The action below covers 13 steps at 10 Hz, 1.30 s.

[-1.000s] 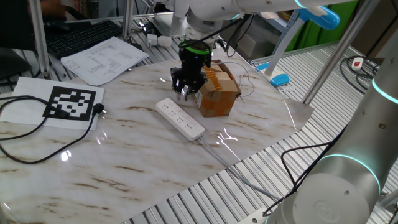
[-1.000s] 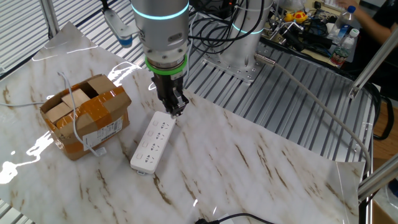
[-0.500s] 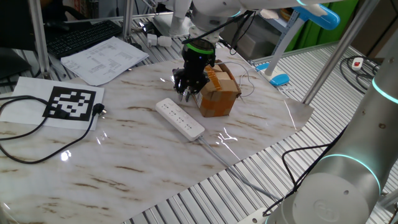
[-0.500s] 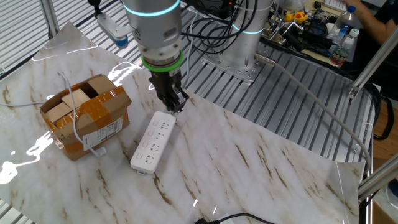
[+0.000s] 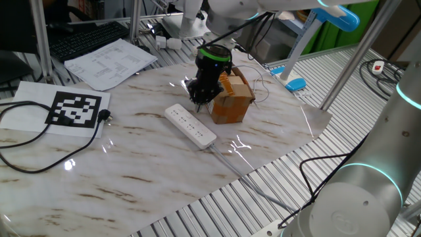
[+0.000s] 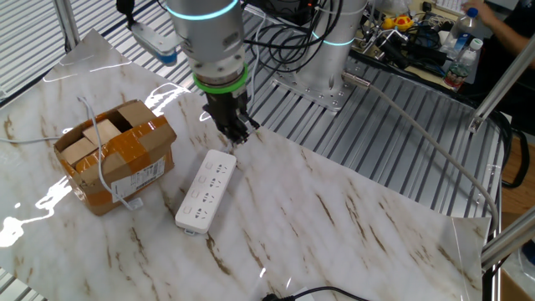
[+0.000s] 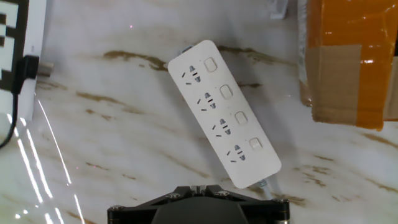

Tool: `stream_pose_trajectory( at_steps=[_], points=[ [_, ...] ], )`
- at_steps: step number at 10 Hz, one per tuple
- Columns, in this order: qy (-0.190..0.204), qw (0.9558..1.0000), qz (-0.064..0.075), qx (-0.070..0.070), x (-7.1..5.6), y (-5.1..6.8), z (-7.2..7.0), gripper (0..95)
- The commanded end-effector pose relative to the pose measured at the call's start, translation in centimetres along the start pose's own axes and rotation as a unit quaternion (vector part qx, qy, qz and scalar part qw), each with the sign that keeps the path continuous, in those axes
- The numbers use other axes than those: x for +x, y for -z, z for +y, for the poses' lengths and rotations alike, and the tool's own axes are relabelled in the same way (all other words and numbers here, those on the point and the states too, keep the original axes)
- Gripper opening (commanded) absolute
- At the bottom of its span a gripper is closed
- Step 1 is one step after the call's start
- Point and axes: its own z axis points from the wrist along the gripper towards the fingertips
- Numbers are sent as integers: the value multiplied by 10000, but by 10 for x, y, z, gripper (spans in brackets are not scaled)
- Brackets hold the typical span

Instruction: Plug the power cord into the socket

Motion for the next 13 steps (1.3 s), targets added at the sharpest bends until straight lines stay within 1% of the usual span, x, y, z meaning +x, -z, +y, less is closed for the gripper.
stream_pose_trajectory(
  at_steps=[1, 3, 4, 5, 7, 8, 9, 10, 11, 12, 13],
  points=[
    [10, 9986, -198, 493, 4, 1, 4, 0],
    [7, 9986, -198, 482, 9, 3, 9, 0],
    [5, 9985, -209, 513, 14, 5, 12, 0],
    [2, 9985, -208, 505, 19, 7, 16, 0],
    [1, 9984, -216, 530, 25, 9, 18, 0],
    [0, 9985, -215, 509, 28, 10, 20, 0],
    [6, 9987, -210, 468, 29, 10, 20, 0],
    [6, 9987, -216, 472, 29, 9, 20, 0],
    [7, 9988, -210, 431, 32, 9, 20, 0],
    [6, 9987, -216, 461, 32, 9, 19, 0],
    [8, 9989, -208, 424, 32, 9, 19, 0]
  ],
)
